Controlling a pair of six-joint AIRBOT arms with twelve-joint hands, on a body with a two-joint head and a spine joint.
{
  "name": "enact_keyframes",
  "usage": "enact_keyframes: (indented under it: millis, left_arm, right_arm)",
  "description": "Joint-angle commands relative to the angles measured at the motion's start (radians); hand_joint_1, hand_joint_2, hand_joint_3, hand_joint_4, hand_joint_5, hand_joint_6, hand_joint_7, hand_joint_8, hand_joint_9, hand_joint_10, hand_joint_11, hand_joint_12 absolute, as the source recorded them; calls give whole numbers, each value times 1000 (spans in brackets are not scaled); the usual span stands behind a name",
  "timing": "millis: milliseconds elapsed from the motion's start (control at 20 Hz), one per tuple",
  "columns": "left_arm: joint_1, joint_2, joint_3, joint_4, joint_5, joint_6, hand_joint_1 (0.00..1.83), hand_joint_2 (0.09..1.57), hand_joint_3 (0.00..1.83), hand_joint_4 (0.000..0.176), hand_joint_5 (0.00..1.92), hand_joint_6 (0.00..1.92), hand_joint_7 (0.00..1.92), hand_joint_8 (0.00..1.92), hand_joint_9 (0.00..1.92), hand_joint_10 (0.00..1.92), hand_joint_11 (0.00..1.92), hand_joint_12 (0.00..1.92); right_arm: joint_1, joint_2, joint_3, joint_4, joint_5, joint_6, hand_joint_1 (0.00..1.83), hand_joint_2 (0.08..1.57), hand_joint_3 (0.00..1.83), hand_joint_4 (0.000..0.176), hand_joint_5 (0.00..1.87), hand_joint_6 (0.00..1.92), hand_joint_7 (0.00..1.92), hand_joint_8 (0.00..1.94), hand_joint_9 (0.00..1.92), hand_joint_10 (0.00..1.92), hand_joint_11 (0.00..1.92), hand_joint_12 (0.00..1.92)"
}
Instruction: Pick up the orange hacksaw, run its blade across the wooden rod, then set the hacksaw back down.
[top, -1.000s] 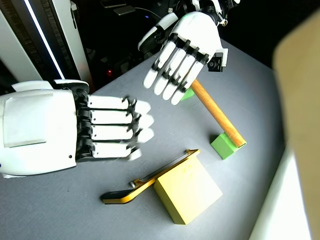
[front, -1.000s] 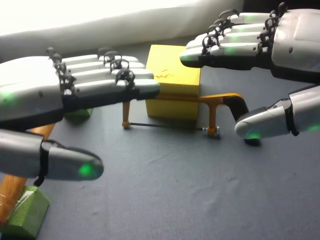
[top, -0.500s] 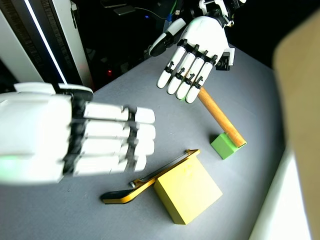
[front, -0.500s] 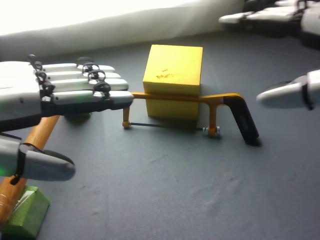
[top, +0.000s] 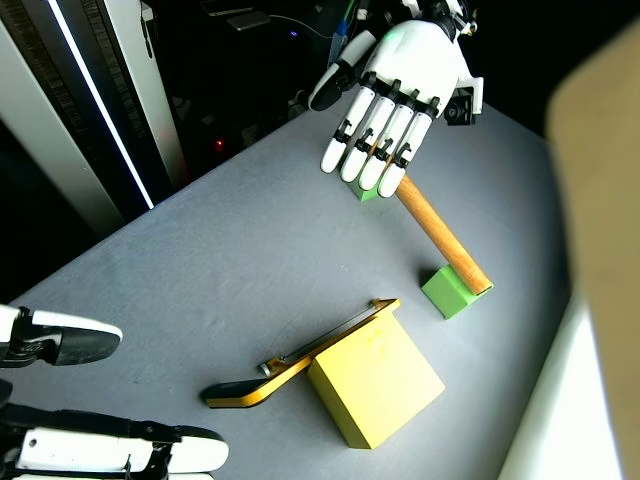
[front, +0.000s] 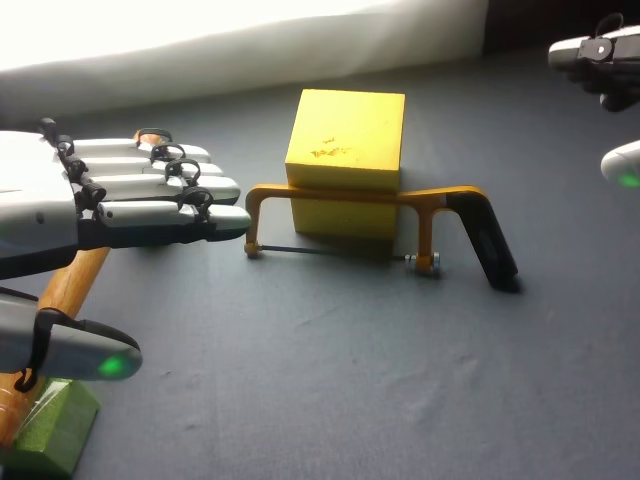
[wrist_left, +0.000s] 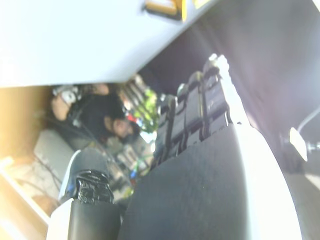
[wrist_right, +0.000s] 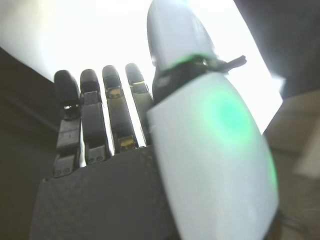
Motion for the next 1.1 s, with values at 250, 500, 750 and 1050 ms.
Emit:
enact_keyframes:
  millis: [250, 500, 750, 1050]
  left_arm:
    - [25, 22, 17, -17, -60, 16, 86, 1300, 0, 0, 27, 4, 46, 3, 21, 5, 0, 0]
    - [80, 29, 39, -42, -92, 110, 30, 1314, 4, 0, 10, 2, 26, 0, 1, 0, 0, 0]
    - [95, 36, 41, -47, -108, 122, 53, 1309, 0, 0, 18, 2, 27, 1, 7, 1, 0, 0]
    - [82, 54, 22, -47, -107, 149, 29, 1317, 1, 0, 33, 9, 43, 8, 31, 10, 8, 4]
  right_arm:
    - [-92, 13, 7, 29, 71, 316, 1095, 1119, 0, 0, 285, 4, 259, 2, 272, 2, 0, 975]
    - [-219, -26, 116, 28, 211, 420, 1104, 1129, 0, 0, 293, 1, 268, 2, 265, 2, 0, 966]
    - [-253, -79, 124, 32, 207, 545, 1038, 1142, 3, 0, 242, 0, 224, 0, 251, 0, 0, 1015]
    - [-310, -190, 264, 42, 335, 518, 1027, 1143, 6, 0, 242, 1, 232, 0, 242, 0, 0, 1037]
